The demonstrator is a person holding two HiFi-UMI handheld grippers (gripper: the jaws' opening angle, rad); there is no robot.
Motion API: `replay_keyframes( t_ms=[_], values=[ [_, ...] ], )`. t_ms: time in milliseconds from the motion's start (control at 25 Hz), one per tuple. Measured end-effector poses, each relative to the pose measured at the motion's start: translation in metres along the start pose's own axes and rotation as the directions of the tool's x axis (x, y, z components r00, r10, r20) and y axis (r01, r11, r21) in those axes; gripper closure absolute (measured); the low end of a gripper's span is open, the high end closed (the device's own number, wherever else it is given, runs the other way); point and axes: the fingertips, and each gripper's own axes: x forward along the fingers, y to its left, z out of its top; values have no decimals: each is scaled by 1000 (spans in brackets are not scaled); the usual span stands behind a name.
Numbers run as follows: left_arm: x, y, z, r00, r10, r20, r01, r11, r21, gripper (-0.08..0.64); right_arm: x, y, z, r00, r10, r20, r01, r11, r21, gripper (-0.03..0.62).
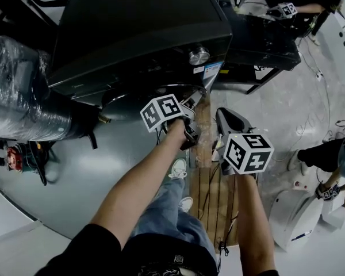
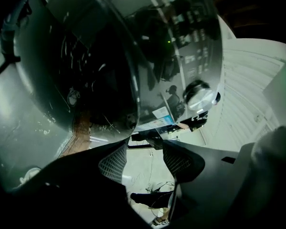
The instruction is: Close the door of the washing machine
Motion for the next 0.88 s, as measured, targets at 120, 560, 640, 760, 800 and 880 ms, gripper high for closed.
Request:
replay_keyframes(
  t_ms=[120,560,640,760,800,880],
  values=[
    [-26,-16,-5,1000,-17,2,17,998,63,314,-19,16,5,1000,8,17,-8,1000,-17,569],
    [-146,-66,-10,995,-53,90,25,957,290,399,-88,88,32,994,58,92,-50,994,-93,571],
    [-171,-74,-10,992,-55,109,15,944,331,406,-100,105,35,992,76,99,-64,992,-112,571],
    [-205,-82,-9,991,-43,124,-13,910,415,410,-114,130,38,990,101,102,-86,986,-140,571],
    [-217,-83,-8,991,-34,130,-28,896,443,415,-117,138,38,989,109,100,-94,984,-149,571],
    [-242,-85,-5,988,-19,153,-60,869,491,426,-122,155,39,987,129,95,-112,980,-167,571]
  ],
)
